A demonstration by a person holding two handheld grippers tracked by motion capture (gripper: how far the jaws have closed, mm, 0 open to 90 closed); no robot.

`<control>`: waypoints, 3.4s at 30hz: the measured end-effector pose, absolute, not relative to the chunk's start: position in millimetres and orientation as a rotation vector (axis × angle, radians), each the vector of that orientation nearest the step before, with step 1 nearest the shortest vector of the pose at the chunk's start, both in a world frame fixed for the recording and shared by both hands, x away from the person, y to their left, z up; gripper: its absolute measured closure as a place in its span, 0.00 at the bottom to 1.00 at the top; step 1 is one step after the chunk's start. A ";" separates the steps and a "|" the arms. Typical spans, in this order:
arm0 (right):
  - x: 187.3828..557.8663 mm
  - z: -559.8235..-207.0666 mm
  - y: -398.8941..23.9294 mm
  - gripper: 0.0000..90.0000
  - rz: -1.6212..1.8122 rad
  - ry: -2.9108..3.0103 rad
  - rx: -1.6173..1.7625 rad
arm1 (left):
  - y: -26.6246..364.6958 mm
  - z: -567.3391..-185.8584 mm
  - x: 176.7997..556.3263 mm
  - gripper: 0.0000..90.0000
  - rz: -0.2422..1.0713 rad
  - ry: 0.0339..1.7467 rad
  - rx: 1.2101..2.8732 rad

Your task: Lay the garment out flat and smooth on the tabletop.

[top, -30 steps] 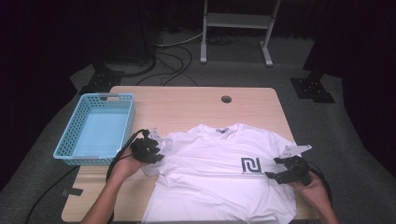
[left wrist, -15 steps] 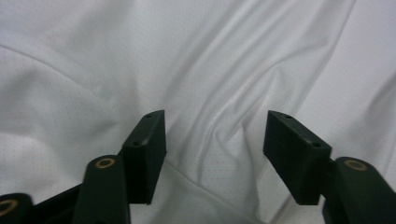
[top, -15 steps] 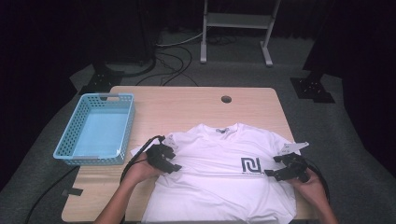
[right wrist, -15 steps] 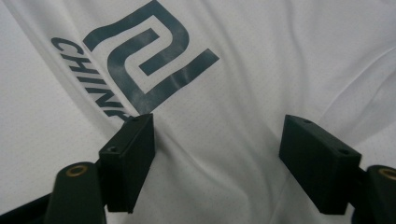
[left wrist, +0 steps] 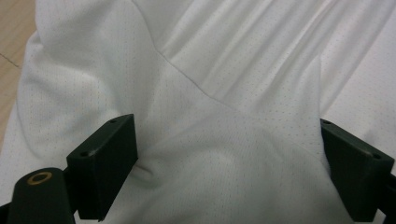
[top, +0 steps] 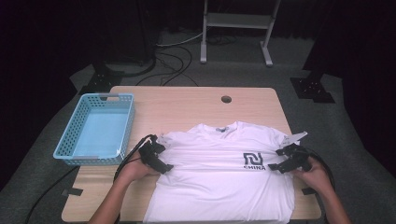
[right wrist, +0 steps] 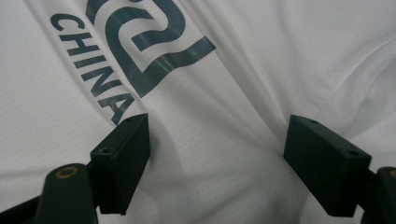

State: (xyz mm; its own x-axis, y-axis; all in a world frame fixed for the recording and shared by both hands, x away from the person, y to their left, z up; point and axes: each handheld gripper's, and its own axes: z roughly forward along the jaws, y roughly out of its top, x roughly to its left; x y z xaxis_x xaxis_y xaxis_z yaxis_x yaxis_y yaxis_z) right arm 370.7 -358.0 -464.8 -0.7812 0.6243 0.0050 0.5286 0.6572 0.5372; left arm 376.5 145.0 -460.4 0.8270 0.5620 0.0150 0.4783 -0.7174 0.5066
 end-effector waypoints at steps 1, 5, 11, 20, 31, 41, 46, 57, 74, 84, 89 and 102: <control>374.2 -464.2 -356.7 0.23 0.773 2.696 0.961 | 144.5 -460.7 379.6 0.14 0.237 0.785 2.504; 389.7 -463.4 -352.9 0.22 0.750 2.691 0.990 | 144.0 -461.4 394.6 0.14 0.263 0.854 2.469; 391.7 -463.4 -350.5 0.22 0.744 2.681 1.005 | 141.6 -459.8 392.2 0.14 0.253 0.874 2.487; 353.6 -463.4 -346.6 0.22 0.740 2.714 0.945 | 141.1 -452.1 339.0 0.14 0.052 0.832 2.558; 360.7 -445.3 -340.5 0.20 0.803 2.614 1.046 | 109.0 -436.7 353.7 0.12 0.184 0.799 2.400; 393.1 -464.7 -336.6 0.17 0.710 2.534 1.248 | 96.5 -460.8 394.7 0.11 0.219 0.894 2.435; 417.9 -463.6 -339.7 0.17 0.685 2.526 1.281 | 93.5 -460.0 432.3 0.11 0.263 0.894 2.484; 489.9 -463.8 -339.8 0.11 0.653 2.443 1.411 | 93.6 -463.1 505.2 0.11 0.308 0.928 2.404; 434.2 -456.0 -338.0 0.11 0.697 2.377 1.493 | 97.2 -452.5 419.4 0.07 0.252 0.978 2.369; 453.4 -464.0 -336.5 0.04 0.571 2.401 1.533 | 105.1 -464.9 438.0 0.03 0.311 1.006 2.410; 488.3 -463.9 -342.1 0.02 0.559 2.396 1.544 | 103.3 -465.1 474.8 0.03 0.325 1.037 2.387; 509.7 -452.4 -352.2 0.10 0.648 2.334 1.565 | 97.5 -453.9 492.5 0.07 0.331 1.066 2.306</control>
State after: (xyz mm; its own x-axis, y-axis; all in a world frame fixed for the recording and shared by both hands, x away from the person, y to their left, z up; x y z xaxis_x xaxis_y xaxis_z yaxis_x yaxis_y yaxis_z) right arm 509.7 -352.2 -452.4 -0.3876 0.9212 0.0339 0.8066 0.3212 0.4962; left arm 492.5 97.5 -453.9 0.6515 0.7585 -0.0143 0.6170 -0.5188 0.5917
